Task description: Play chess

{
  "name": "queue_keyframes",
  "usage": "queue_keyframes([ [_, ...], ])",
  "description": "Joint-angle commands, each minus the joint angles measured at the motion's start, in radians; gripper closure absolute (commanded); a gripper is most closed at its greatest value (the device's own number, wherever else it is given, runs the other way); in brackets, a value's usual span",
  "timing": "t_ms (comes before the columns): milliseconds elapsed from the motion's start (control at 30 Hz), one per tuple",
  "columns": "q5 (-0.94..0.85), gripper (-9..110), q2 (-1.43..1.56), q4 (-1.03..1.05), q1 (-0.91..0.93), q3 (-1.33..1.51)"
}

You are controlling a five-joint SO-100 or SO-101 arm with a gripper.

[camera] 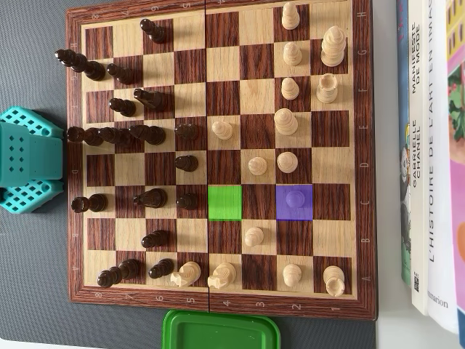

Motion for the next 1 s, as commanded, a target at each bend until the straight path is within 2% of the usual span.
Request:
queue_keyframes([
  [0,0.005,88,-0.005,0.002,-0.005,0.018],
  [633,-0.006,88,-0.006,0.015,0.006,0.012],
  [733,-0.006,88,-0.005,0.103,0.006,-0.018],
  [967,-0.006,88,-0.005,0.497,0.006,-0.181],
])
